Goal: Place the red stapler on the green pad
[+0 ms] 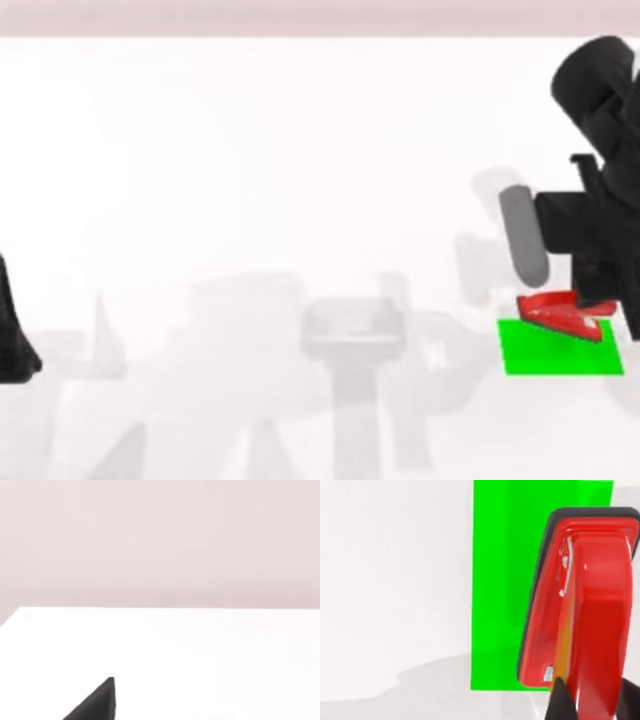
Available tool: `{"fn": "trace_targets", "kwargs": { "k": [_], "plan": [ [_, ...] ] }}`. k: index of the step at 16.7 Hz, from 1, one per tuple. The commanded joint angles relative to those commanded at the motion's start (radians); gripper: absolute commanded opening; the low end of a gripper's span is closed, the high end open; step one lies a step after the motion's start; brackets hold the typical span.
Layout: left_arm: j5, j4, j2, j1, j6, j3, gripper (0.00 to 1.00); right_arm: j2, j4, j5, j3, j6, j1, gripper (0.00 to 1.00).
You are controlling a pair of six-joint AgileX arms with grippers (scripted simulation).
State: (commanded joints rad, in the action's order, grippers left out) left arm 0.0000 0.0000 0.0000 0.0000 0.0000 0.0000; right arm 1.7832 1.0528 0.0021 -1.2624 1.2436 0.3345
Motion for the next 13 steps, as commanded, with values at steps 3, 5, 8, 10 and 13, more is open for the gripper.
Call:
{"fn": "trace_targets", "kwargs": {
  "k": [3, 5, 8, 10, 13],
  "plan": [
    [0.000, 0.000, 0.000, 0.000, 0.000, 0.000, 1.00, 0.050, -0.165, 0.001, 0.097, -0.002, 0.001, 0.00],
    [0.000, 0.000, 0.000, 0.000, 0.000, 0.000, 1.00, 0.078, -0.239, 0.002, 0.152, -0.002, 0.003, 0.00],
    [0.000, 0.000, 0.000, 0.000, 0.000, 0.000, 1.00, 0.093, -0.273, 0.002, 0.183, -0.002, 0.005, 0.00],
    [0.000, 0.000, 0.000, 0.000, 0.000, 0.000, 1.00, 0.093, -0.273, 0.002, 0.183, -0.002, 0.005, 0.00],
    [0.000, 0.000, 0.000, 0.000, 0.000, 0.000, 1.00, 0.093, -0.273, 0.002, 0.183, -0.002, 0.005, 0.15]
  ]
}}
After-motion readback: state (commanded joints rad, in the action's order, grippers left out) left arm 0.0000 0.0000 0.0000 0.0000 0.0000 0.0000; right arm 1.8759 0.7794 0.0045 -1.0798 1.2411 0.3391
